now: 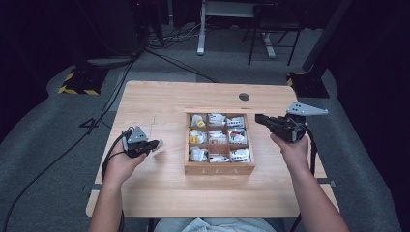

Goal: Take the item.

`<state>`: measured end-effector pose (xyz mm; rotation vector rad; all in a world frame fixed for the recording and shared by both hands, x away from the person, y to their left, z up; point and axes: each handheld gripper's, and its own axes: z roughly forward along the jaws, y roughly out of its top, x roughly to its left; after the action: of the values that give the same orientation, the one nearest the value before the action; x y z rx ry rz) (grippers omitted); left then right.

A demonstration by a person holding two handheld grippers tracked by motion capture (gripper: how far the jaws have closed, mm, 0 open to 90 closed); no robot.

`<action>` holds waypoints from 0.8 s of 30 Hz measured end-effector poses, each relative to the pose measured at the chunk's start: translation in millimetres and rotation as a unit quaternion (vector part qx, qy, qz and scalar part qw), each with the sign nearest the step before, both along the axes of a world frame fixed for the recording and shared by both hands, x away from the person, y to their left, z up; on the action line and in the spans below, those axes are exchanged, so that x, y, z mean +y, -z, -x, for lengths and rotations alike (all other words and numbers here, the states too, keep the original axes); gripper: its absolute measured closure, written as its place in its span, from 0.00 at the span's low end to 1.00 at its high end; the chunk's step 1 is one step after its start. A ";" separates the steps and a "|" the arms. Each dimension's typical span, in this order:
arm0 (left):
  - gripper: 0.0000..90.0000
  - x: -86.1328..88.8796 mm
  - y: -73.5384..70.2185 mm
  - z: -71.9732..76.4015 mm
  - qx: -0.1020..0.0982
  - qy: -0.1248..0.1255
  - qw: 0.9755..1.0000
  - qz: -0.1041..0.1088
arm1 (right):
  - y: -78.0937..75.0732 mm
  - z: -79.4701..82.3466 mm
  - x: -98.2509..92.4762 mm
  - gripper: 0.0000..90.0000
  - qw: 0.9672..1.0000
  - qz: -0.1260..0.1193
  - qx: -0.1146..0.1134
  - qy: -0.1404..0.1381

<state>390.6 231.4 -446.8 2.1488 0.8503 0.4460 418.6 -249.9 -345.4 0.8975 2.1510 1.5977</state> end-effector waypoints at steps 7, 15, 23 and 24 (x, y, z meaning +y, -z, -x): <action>0.89 -0.7 4.6 0.1 0.015 0.010 1.000 0.022 | 0.0 0.1 0.0 1.00 1.000 0.001 0.000 0.000; 0.67 -2.7 -1.0 3.9 0.018 0.011 0.998 0.060 | 0.1 -0.4 -0.2 1.00 1.000 0.000 0.001 -0.001; 0.55 -6.6 -13.9 15.1 0.005 0.015 0.997 0.070 | 0.4 -1.2 -0.9 1.00 1.000 0.001 0.003 -0.001; 0.53 -7.5 -17.5 18.3 0.002 0.019 0.997 0.071 | 0.5 -1.4 -1.2 1.00 1.000 0.002 0.004 0.000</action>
<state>372.3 223.9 -429.3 2.0319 0.8183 0.3516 419.9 -251.0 -345.9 0.9038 2.1597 1.5929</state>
